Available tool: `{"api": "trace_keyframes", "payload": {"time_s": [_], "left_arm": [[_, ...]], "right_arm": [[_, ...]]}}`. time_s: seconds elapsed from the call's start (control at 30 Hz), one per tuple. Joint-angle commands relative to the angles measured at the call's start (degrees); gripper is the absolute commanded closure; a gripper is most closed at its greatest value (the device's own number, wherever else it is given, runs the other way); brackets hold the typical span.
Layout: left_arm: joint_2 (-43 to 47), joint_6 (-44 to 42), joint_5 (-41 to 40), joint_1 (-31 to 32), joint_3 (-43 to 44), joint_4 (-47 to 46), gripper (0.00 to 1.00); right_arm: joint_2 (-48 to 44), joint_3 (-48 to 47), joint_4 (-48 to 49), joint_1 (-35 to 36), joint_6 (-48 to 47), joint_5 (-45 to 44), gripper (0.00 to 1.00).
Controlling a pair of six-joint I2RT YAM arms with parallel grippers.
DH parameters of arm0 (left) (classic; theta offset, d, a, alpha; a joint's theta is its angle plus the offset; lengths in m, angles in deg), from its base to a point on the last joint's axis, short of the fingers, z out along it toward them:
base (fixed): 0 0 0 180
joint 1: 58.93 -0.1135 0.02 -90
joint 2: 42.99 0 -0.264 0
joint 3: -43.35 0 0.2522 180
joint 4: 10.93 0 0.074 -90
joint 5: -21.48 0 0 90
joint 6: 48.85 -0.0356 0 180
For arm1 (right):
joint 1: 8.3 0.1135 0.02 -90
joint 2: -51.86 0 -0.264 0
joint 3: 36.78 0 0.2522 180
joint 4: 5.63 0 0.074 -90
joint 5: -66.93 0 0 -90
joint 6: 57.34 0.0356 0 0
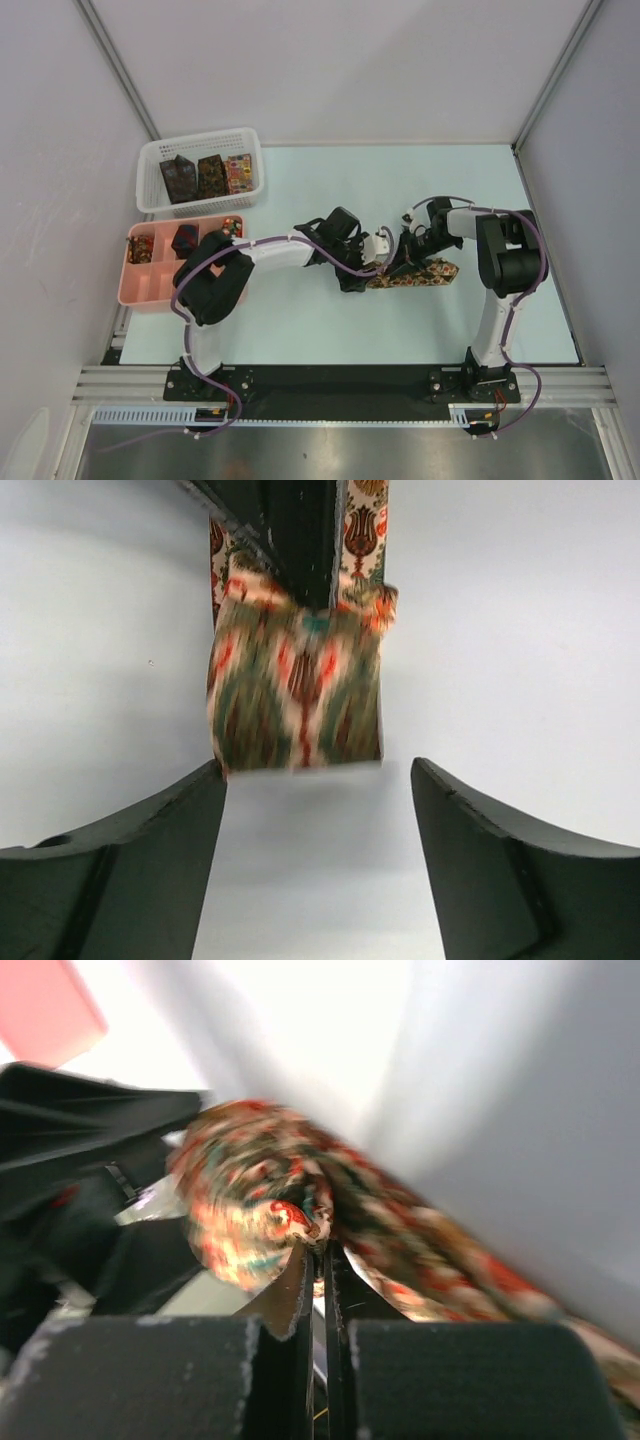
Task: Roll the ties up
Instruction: Roll the tie at the center of the board.
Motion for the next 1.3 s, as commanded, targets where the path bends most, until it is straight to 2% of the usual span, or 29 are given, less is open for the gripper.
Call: {"api": "trace_keyframes", "payload": {"time_s": [0.0,0.2,0.4,0.47,0.5,0.53,0.6,0.8,0.87,0.9,0.93,0.97,1.0,1.1,1.27], "left_arm": [[3.56,2.5,7.96,-0.89,-1.26,-3.48,0.19],[2.06,3.02,9.99,-0.98,-1.87,-8.76,0.16],[-1.53,2.59,7.98,-0.19,1.02,-10.43,0.16],[-2.33,1.19,6.75,0.25,2.08,-8.33,0.25],[-3.73,-0.3,5.96,0.52,3.91,-6.84,0.38],[-4.35,-1.1,5.34,0.69,5.15,-2.04,0.45],[-5.06,-2.94,4.02,0.78,5.78,1.16,0.55],[0.56,-8.14,0.68,0.61,-1.25,4.24,0.7],[2.23,-7.96,1.72,0.61,-2.22,5.56,0.71],[2.85,-7.96,2.52,0.61,-2.57,6.0,0.61],[4.59,-8.13,3.57,0.52,-3.18,5.66,0.47],[5.65,-8.05,4.54,0.43,-4.93,4.78,0.26],[6.53,-7.79,4.81,0.26,-5.82,1.99,0.18],[8.12,-7.96,4.98,-0.8,-6.36,-0.23,0.11],[7.77,-9.01,7.35,-3.96,-4.6,-2.25,0.07]], "right_arm": [[2.5,0.18,-1.8,-0.32,-3.83,-9.9,1.0],[5.31,-1.32,-0.93,1.08,-2.95,-12.2,1.0],[7.42,-3.25,0.92,3.8,-0.93,-9.66,1.0],[7.6,-3.34,2.06,4.33,0.03,-8.43,1.0],[7.6,-3.17,2.59,4.86,0.39,-7.9,1.0],[7.51,-3.08,3.11,5.04,0.83,-7.46,1.0],[7.25,-2.9,4.26,5.56,1.79,-5.18,1.0],[3.65,-1.14,3.91,6.01,1.54,-3.06,1.0],[3.21,-1.41,4.61,5.92,1.45,-3.58,1.0],[3.38,-1.67,4.79,5.92,1.62,-4.02,1.0],[3.73,-2.02,4.88,5.92,1.71,-4.37,1.0],[4.69,-3.24,4.44,6.09,1.54,-4.73,1.0],[5.22,-3.86,3.92,6.27,1.27,-5.16,1.0],[5.67,-5.53,2.42,6.45,-0.04,-5.34,1.0],[5.4,-7.64,-1.1,6.71,-3.64,-4.9,1.0]]}}
